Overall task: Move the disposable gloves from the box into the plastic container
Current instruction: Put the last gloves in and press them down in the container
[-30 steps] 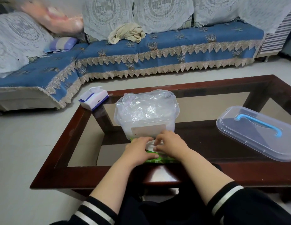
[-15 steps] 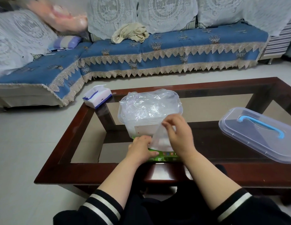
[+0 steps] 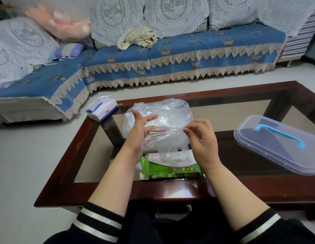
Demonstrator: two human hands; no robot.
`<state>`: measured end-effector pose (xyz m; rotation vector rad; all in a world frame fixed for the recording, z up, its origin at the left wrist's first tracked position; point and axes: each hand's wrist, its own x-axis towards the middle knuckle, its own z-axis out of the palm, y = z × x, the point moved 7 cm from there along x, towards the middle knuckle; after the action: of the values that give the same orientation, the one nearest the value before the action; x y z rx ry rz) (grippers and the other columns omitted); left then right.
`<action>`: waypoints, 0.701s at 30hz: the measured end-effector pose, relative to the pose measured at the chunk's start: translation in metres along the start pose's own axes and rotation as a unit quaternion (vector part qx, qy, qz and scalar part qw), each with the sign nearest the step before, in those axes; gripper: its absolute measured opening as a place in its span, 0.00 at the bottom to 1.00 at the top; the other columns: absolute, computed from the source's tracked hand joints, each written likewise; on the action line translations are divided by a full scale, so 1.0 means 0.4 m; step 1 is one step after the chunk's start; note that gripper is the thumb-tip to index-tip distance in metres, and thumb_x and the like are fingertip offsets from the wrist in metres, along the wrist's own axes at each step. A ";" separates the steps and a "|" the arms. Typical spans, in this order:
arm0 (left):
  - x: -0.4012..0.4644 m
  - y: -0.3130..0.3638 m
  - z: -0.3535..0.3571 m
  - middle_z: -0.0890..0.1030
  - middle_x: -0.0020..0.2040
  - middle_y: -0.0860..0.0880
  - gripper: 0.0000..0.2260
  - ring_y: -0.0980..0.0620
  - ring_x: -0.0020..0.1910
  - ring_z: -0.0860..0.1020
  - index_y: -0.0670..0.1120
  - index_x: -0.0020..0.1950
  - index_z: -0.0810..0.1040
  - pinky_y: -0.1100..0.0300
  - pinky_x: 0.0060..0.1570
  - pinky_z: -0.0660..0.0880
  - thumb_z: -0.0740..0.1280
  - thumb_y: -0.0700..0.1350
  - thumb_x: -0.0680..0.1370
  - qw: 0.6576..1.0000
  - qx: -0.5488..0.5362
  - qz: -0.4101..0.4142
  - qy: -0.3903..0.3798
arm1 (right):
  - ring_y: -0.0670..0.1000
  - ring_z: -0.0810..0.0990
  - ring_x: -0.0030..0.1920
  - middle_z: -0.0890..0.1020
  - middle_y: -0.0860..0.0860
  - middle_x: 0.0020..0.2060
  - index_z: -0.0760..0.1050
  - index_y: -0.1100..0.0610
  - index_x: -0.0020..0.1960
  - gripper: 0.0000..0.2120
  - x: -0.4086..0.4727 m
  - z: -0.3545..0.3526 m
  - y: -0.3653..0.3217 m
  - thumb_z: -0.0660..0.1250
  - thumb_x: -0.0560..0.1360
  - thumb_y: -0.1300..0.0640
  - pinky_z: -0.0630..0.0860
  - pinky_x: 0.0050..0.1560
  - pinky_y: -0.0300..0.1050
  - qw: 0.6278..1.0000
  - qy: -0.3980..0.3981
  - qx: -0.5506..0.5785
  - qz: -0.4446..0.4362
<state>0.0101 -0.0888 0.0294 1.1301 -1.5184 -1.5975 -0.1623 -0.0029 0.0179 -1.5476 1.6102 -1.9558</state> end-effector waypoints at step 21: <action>0.171 0.234 -0.026 0.81 0.53 0.44 0.21 0.55 0.31 0.68 0.54 0.68 0.74 0.69 0.28 0.67 0.60 0.33 0.80 0.956 0.225 0.181 0.047 | 0.50 0.75 0.55 0.73 0.49 0.55 0.71 0.60 0.62 0.22 0.007 -0.045 0.003 0.67 0.75 0.47 0.71 0.58 0.40 0.995 0.083 -0.057 -0.025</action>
<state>-0.0184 -0.1656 0.1124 1.0603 -1.9495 -0.9660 -0.1782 0.0060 0.0208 -1.5146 1.7942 -2.1031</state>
